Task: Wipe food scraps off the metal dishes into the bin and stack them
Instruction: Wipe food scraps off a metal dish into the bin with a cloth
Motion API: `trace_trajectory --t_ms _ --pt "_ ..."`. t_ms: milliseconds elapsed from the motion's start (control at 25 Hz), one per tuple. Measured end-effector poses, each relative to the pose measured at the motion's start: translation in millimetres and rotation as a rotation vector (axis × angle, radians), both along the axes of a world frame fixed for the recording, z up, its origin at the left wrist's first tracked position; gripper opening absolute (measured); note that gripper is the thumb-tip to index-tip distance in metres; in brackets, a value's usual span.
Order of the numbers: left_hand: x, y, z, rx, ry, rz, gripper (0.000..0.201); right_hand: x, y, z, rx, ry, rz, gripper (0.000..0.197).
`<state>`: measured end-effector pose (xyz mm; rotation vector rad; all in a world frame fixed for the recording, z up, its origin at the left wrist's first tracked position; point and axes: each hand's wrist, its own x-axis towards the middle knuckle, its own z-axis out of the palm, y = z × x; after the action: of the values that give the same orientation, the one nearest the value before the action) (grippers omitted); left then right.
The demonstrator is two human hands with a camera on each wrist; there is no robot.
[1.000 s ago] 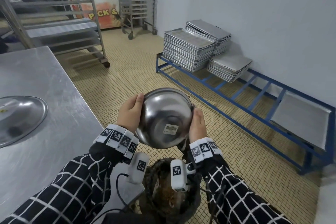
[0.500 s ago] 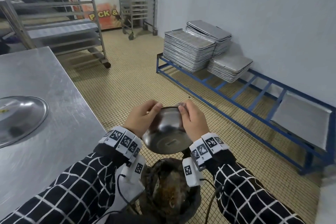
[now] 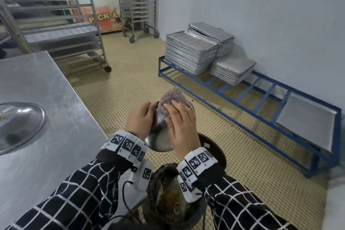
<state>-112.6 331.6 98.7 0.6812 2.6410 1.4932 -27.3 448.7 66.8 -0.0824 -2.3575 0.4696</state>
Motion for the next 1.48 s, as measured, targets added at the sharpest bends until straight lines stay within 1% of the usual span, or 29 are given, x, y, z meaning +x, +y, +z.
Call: trace_trajectory --t_ms 40,80,120,240,280,320,360,440,520,560,600,640,720,760,920,960,1000,1040,1080,1160,1280,1320,1360,1400,1480 --pt "0 0 2 0.005 -0.002 -0.007 0.031 1 -1 -1 -0.011 -0.013 -0.018 0.041" --pt "-1 -1 2 0.021 -0.008 -0.013 0.032 0 0 -1 -0.076 -0.019 -0.042 0.043" --pt "-1 -2 2 0.044 -0.008 -0.014 0.034 -1 3 -1 -0.184 -0.011 -0.072 0.044" --pt "-4 -5 -1 0.084 -0.003 0.017 0.037 -5 15 -1 -0.609 0.024 -0.133 0.044" --pt "-4 -5 -1 0.086 -0.009 0.031 0.037 -3 19 -3 -0.658 0.024 -0.129 0.045" --pt "-4 -5 -2 0.081 -0.014 0.042 0.035 0 20 -5 -0.619 0.016 -0.112 0.047" --pt "-4 -4 -2 0.072 -0.014 0.049 0.035 3 19 -7 -0.521 -0.001 -0.085 0.05" --pt "-4 -2 -2 0.035 -0.009 0.045 0.036 7 11 -9 -0.255 -0.053 -0.042 0.053" --pt "-1 2 -3 0.005 0.002 0.015 0.036 6 2 -12 -0.054 -0.088 -0.036 0.053" --pt "2 5 -2 0.001 0.013 -0.002 0.035 4 -2 -11 -0.004 -0.076 -0.06 0.052" --pt "4 7 -1 0.005 0.021 -0.02 0.035 0 -3 -9 0.0 -0.052 -0.098 0.052" --pt "6 9 0 0.009 0.024 -0.034 0.034 -3 -2 -5 -0.041 -0.025 -0.139 0.052" --pt "7 12 3 0.0 0.032 -0.054 0.034 -7 7 1 -0.249 0.023 -0.188 0.05" --pt "7 12 3 -0.008 0.033 -0.055 0.034 -8 14 2 -0.406 0.043 -0.205 0.048" --pt "-4 9 -4 0.052 -0.033 -0.021 0.042 -3 41 3 -1.148 0.051 -0.217 0.04" --pt "-6 8 -7 0.069 -0.053 -0.015 0.045 -1 46 0 -1.278 0.015 -0.238 0.038" --pt "-7 8 -9 0.08 -0.072 -0.01 0.047 0 49 -3 -1.368 -0.027 -0.261 0.036" --pt "-7 7 -10 0.088 -0.084 -0.008 0.046 0 52 -8 -1.419 -0.052 -0.289 0.033" --pt "-7 7 -11 0.099 -0.097 -0.005 0.044 0 55 -13 -1.419 -0.068 -0.323 0.03" --pt "-7 3 -13 0.131 -0.123 0.012 0.035 2 57 -12 -1.314 -0.086 -0.348 0.025" --pt "-12 -5 -21 0.172 -0.122 0.018 0.012 6 61 6 -1.155 -0.079 -0.263 0.027" --pt "-14 -7 -23 0.209 -0.128 -0.001 0.011 7 64 11 -1.072 -0.098 -0.225 0.028" --pt "-15 -9 -23 0.23 -0.134 -0.026 0.018 7 67 17 -0.967 -0.132 -0.191 0.028" --pt "-16 -10 -22 0.222 -0.138 -0.053 0.022 6 69 22 -0.859 -0.168 -0.158 0.027" --pt "-13 -9 -15 0.166 -0.127 -0.114 0.02 3 72 26 -0.655 -0.247 -0.083 0.023"
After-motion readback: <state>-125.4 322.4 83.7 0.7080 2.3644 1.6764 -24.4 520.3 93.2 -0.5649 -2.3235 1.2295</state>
